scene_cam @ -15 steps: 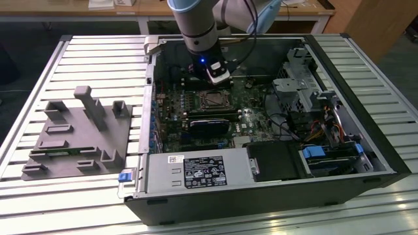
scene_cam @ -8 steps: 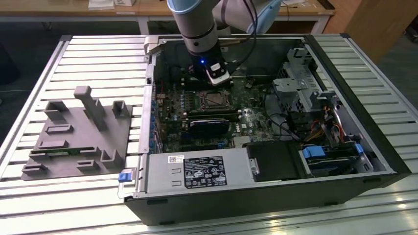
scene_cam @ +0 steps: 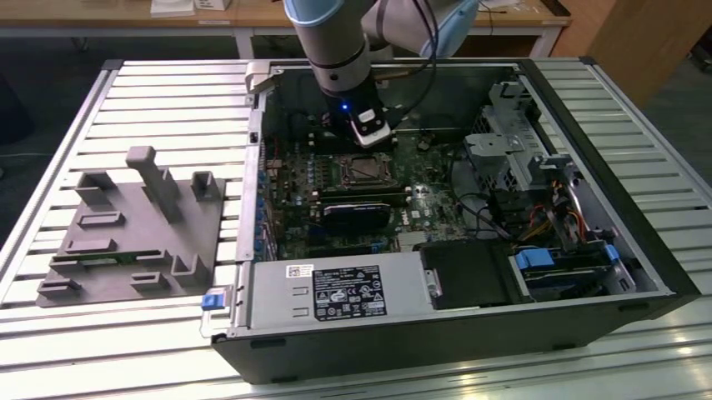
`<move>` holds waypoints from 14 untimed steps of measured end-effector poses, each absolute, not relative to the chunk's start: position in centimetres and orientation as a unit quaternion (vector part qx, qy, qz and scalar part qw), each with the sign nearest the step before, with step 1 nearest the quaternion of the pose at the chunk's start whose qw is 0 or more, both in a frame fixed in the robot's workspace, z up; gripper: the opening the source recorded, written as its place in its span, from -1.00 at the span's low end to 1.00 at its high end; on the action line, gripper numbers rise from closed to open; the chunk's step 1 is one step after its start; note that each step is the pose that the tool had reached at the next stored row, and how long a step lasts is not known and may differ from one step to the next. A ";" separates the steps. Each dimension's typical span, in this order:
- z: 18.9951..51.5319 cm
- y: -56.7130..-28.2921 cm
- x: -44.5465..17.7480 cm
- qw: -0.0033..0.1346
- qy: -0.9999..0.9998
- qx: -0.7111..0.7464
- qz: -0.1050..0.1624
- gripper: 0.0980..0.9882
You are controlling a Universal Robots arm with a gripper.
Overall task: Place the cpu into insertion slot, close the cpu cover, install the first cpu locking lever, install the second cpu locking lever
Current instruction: 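Install the first cpu locking lever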
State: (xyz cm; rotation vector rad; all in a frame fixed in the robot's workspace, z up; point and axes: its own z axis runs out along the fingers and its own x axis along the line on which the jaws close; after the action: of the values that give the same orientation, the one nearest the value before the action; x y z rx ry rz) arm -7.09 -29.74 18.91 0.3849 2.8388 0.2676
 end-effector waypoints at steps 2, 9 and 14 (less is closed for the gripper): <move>18.9 -29.7 -7.1 0.132 0.978 0.133 0.092 -0.98; 18.8 -29.8 -7.0 0.131 0.978 0.133 0.094 -0.98; 18.8 -29.8 -7.0 0.132 0.978 0.133 0.094 -0.98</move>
State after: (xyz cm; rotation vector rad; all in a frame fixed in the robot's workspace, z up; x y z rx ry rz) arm -6.95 -29.78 18.80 0.3858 2.8385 0.2737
